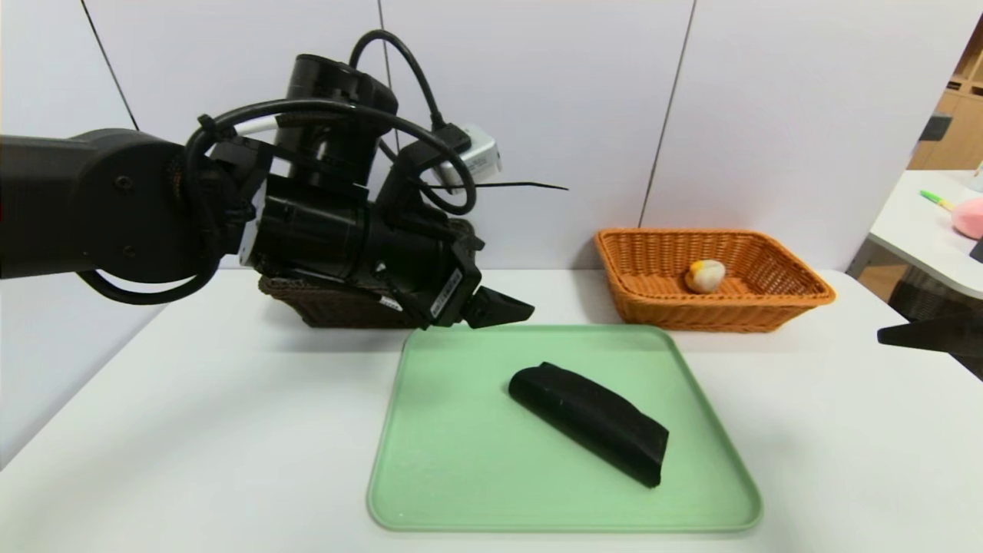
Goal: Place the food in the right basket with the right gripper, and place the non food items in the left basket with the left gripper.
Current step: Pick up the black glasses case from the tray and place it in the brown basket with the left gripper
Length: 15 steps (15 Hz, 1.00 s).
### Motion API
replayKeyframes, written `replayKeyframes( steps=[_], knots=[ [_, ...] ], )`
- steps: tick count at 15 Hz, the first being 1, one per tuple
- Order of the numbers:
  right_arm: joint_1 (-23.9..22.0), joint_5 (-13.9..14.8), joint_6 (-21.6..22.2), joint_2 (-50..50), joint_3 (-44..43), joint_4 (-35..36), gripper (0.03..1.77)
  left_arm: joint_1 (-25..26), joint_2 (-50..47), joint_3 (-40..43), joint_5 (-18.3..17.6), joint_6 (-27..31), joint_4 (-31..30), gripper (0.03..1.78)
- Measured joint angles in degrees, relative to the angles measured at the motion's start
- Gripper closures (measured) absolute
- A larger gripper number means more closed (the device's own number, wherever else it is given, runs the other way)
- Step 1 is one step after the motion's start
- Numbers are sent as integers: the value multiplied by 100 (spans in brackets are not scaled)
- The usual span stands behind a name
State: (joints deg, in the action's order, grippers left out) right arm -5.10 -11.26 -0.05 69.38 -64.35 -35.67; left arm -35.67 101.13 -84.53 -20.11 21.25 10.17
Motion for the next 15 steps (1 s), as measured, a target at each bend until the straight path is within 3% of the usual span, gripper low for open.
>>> replayKeyframes(
  steps=[4, 12, 15],
  knots=[
    [9, -22, 5, -28, -77, 222, 10, -228, 236, -180, -221, 347, 28, 12],
    [26, 267, 46, -271, 66, 222, 10, -471, 402, 416, -1916, 761, 30, 12],
    [26, 272, 90, -268, 134, 227, 10, -506, 777, 435, -2092, 824, -389, 12]
  ],
)
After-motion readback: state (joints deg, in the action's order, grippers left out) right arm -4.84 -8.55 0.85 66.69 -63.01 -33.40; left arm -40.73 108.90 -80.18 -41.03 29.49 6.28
